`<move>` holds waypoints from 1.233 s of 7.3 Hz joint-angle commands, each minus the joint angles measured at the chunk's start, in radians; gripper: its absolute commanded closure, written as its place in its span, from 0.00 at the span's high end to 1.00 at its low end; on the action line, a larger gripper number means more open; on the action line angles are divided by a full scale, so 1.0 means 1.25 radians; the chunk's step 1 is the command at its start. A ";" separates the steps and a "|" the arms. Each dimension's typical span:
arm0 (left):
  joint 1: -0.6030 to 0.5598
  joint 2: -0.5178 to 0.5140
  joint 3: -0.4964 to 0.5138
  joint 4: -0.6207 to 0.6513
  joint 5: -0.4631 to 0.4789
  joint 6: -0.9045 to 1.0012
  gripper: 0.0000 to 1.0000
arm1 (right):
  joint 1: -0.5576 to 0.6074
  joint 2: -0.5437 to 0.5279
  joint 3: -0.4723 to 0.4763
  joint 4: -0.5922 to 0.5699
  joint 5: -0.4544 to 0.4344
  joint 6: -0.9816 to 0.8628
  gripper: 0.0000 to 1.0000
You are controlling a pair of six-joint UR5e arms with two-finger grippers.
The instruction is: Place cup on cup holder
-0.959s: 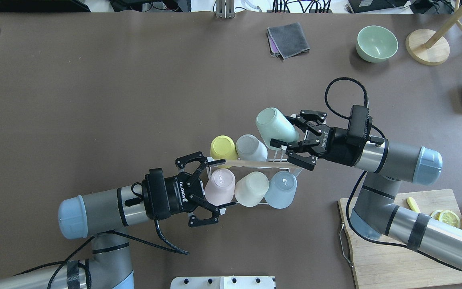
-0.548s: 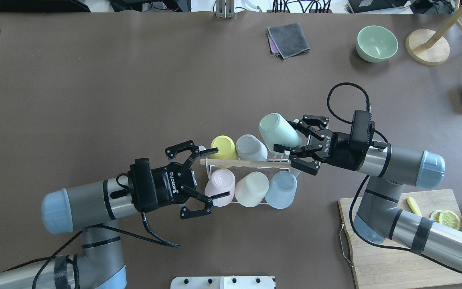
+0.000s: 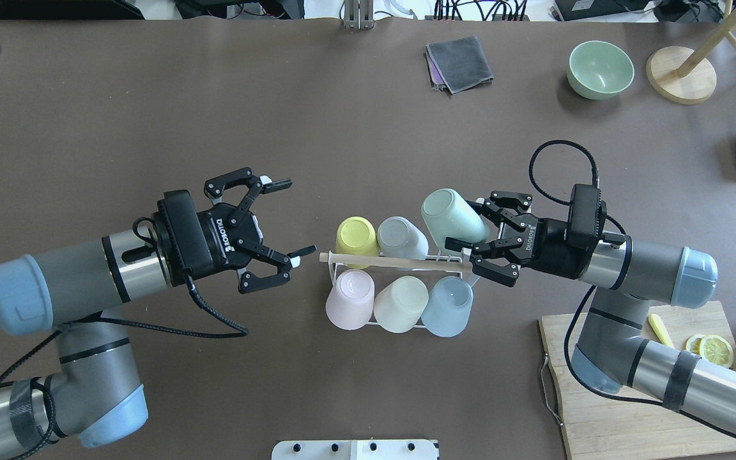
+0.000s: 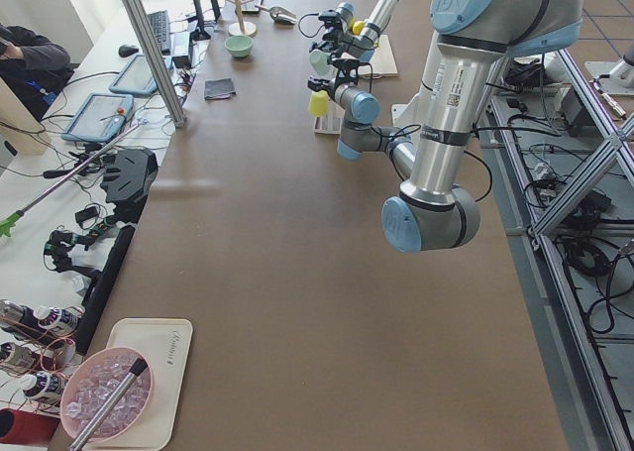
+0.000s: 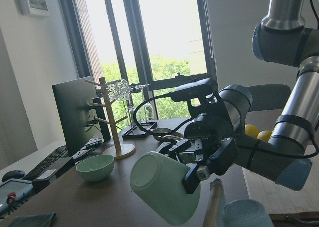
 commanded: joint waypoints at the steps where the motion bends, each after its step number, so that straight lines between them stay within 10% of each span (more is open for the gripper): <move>1: -0.084 0.008 -0.013 0.214 0.002 -0.004 0.99 | 0.001 -0.012 -0.001 0.028 -0.001 0.004 0.19; 3: -0.144 0.003 -0.013 0.477 0.003 -0.003 0.99 | 0.001 -0.019 -0.002 0.039 -0.001 0.005 0.50; 4: -0.165 -0.003 -0.010 0.601 0.003 -0.003 0.99 | -0.001 -0.019 -0.002 0.040 -0.002 0.005 0.99; 9: -0.235 -0.054 -0.008 1.124 0.002 -0.003 0.99 | 0.032 -0.035 0.004 0.046 0.024 0.054 1.00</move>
